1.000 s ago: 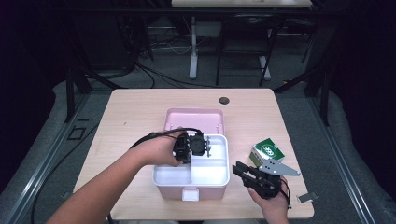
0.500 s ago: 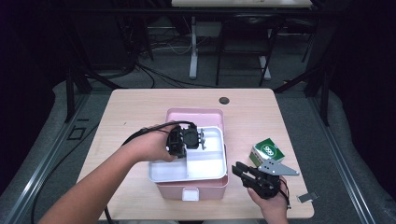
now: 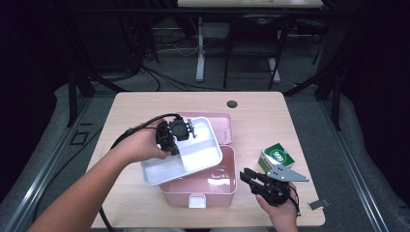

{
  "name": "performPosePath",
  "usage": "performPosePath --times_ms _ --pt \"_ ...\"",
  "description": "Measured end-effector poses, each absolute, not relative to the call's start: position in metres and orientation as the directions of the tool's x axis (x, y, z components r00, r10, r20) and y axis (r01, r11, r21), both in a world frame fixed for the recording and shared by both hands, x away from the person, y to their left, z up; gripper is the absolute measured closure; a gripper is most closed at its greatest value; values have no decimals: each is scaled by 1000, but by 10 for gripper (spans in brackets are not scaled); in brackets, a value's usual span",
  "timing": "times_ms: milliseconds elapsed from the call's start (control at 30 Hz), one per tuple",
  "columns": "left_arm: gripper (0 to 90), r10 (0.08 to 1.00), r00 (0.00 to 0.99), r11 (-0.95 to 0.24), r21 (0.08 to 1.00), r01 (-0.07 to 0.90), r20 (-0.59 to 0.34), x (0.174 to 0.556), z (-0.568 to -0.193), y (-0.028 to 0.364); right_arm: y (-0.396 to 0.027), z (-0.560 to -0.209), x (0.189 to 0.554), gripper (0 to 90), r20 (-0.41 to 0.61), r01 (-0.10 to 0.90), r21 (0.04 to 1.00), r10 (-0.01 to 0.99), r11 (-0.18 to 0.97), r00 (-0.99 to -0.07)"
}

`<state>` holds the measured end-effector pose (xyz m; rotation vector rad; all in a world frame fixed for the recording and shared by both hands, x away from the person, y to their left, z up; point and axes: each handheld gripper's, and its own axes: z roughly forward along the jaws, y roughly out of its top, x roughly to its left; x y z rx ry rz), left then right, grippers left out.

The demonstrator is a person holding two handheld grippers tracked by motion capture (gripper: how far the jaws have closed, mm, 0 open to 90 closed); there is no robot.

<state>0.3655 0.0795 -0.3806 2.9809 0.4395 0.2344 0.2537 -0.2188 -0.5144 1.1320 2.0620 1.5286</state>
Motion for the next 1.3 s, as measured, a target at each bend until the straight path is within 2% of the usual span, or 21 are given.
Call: performPosePath --times_ms 467,1300 --pt "893 465 881 -878 175 446 90 377 -376 111 -218 -516 255 729 186 398 911 757 106 -627" --pt "894 619 784 -774 205 599 50 386 -367 156 -218 -516 254 718 187 400 911 760 103 -622"
